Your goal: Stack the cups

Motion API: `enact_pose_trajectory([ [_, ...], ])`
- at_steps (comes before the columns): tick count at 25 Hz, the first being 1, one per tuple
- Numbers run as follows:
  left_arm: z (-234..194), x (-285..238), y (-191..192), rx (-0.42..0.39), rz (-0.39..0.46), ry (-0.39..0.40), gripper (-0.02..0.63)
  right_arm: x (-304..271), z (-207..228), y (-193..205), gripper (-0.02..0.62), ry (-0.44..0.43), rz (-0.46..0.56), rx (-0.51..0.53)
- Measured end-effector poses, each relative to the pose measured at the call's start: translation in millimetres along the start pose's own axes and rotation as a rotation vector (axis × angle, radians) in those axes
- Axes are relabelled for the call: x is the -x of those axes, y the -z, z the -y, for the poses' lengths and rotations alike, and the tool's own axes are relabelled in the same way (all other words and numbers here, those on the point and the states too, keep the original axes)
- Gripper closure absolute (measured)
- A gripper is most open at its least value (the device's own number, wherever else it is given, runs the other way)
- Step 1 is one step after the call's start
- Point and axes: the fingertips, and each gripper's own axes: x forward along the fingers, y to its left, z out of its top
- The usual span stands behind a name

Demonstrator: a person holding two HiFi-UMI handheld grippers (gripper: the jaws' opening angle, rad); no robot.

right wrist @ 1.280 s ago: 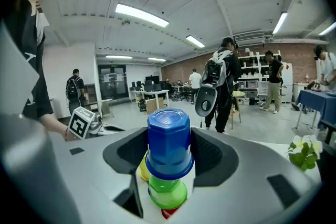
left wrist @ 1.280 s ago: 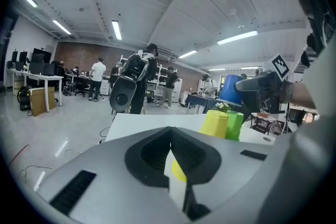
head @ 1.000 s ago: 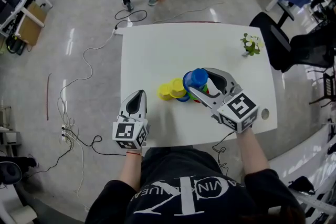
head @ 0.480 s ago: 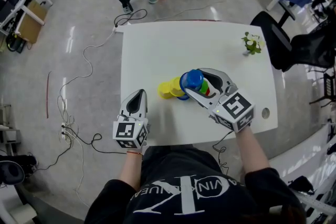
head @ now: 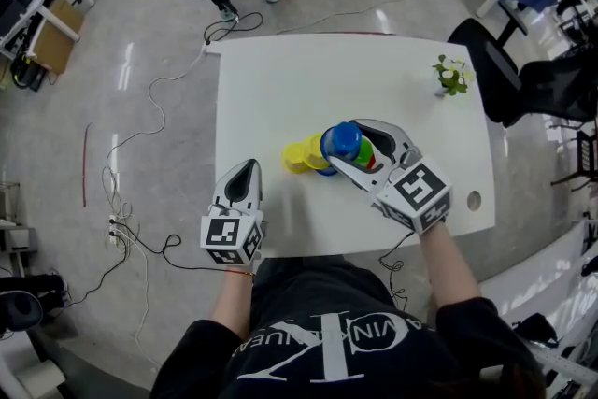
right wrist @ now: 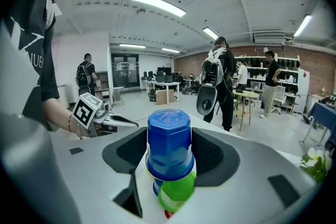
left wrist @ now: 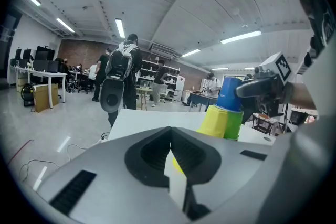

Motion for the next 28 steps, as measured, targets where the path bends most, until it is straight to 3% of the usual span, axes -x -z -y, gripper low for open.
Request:
enact_pose_trajectory([
  [16, -1.4, 3.1, -7.2, -0.007, 0.014, 0.017, 0.603, 19.1, 0.3, 6.1, 0.290, 0.042, 0.019, -0.059],
  [25, 5.9, 5.8, -8.8, -0.027, 0.017, 0.059, 0.603, 38.9, 0.0, 20.7, 0.293, 0.126, 0.034, -0.112],
  [28, 10.8, 7.0, -8.2, -0.032, 0.018, 0.083, 0.603, 47.1, -0.5, 29.9, 0.327, 0.172, 0.034, -0.125],
])
